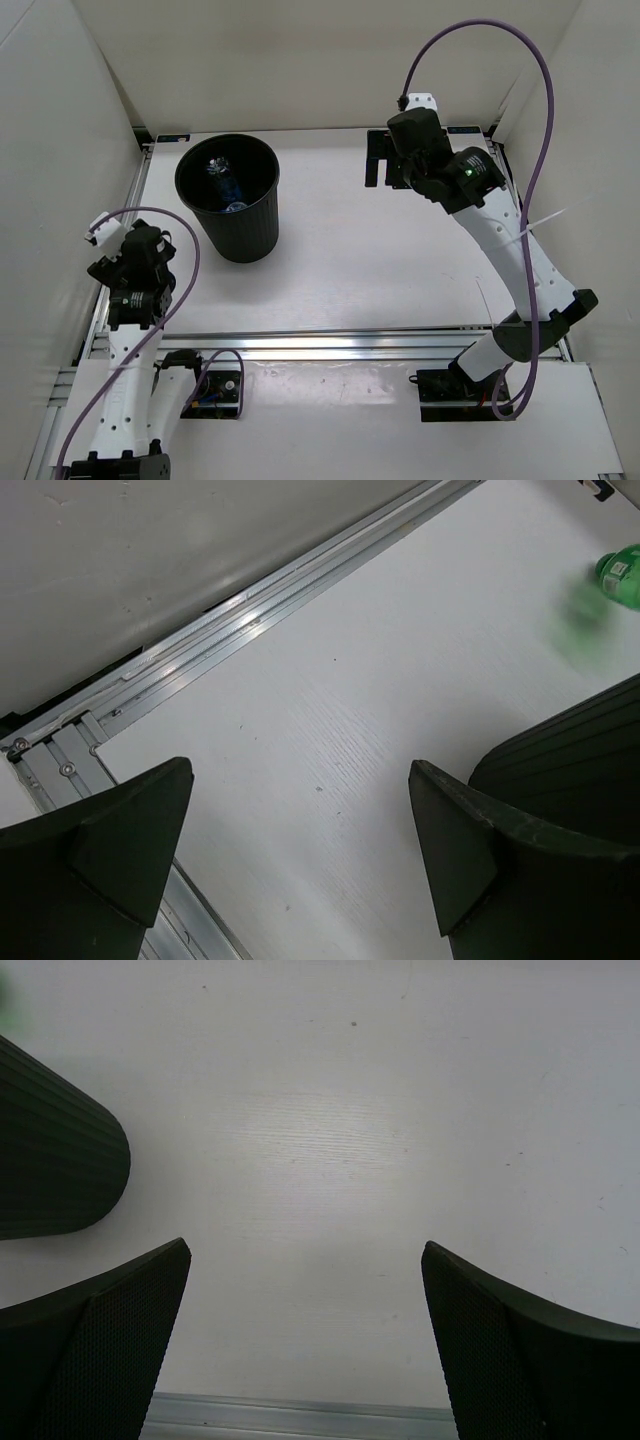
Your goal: Put the plastic bottles in the bin
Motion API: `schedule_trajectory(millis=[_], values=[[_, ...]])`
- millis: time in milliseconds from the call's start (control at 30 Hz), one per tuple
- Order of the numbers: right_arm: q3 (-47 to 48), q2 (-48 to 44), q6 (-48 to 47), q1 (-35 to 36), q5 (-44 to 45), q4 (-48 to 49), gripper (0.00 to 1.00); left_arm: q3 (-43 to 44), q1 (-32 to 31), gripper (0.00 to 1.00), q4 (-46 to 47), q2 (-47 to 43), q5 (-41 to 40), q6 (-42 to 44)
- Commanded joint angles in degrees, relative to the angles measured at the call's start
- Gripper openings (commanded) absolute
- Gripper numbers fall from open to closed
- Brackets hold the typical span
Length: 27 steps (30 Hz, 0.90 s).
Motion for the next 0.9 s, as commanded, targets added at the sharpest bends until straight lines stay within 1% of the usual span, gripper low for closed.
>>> schedule_trajectory(millis=[0,167,233,300,333,367,400,433,467,500,533,600,633,667,700,733,800,833,867], values=[[1.8,-1.3,-1.1,-0.2,1.1,1.4,1.0,2.2,0.1,1.0,0.3,1.0,-1.7,-1.7],[0.7,-1.3,-1.1,-0.2,0.0,2.0,1.0,3.5,0.1,1.0,0.3,1.5,-3.8,-5.1],[0.0,-1.3,-1.1,-0.2,-0.8,2.0,1.0,4.9,0.1,1.0,0.3,2.7,-3.0,-6.2],[-0.5,-1.3,-1.1,-0.2,-1.6,2.5,1.0,9.2,0.8,1.0,0.8,4.1,3.5,-5.7],[-0.5,-1.3,-1.1,-0.2,-2.5,2.5,1.0,10.9,1.6,1.0,0.8,6.4,6.5,-5.7],[-1.0,-1.3,-1.1,-0.2,-3.0,2.5,1.0,12.9,4.1,1.0,0.8,7.8,9.9,-7.0],[-1.0,-1.3,-1.1,-0.2,-3.7,2.5,1.0,17.7,5.5,1.0,-0.5,9.3,15.9,-8.6],[-1.5,-0.8,-1.1,-0.2,-3.7,2.5,1.0,20.3,6.8,1.0,-3.5,12.7,18.4,-12.8],[-1.5,-0.8,-1.1,-0.2,-4.3,2.5,1.0,22.8,8.9,1.0,-4.7,14.4,20.5,-14.3],[-1.5,-0.8,-1.1,-0.2,-4.3,2.5,1.0,25.2,9.5,1.0,-5.8,16.2,23.7,-15.3],[-1.5,-0.8,-0.6,-1.3,-5.2,2.5,1.0,30.2,9.5,1.0,-6.7,19.7,24.6,-15.3],[-1.0,-0.3,1.3,-2.9,-8.7,3.0,1.0,35.2,10.0,1.0,-9.7,22.9,23.8,-15.9],[-1.0,-0.3,1.8,-5.2,-10.5,3.6,1.0,39.5,10.0,1.0,-10.5,24.3,23.7,-15.9],[-1.0,0.3,1.8,-6.6,-15.5,5.0,1.0,41.4,10.0,1.0,-11.1,26.8,23.2,-15.9],[-1.0,0.3,2.7,-7.9,-15.5,5.8,1.0,43.2,10.0,1.0,-11.6,27.8,23.2,-15.9],[-0.5,1.1,3.9,-11.1,-22.2,6.8,1.0,45.8,10.0,1.0,-11.6,28.7,24.0,-16.4],[-0.5,3.5,5.0,-14.5,-31.6,9.8,1.0,47.4,10.0,1.0,-11.6,30.1,24.8,-16.4],[-0.5,4.7,6.0,-17.4,-36.3,13.0,1.0,47.9,10.0,1.0,-11.6,30.8,24.8,-16.4],[0.2,7.5,8.5,-18.5,-40.4,14.6,1.0,47.9,10.0,1.0,-11.6,30.8,24.8,-15.8]])
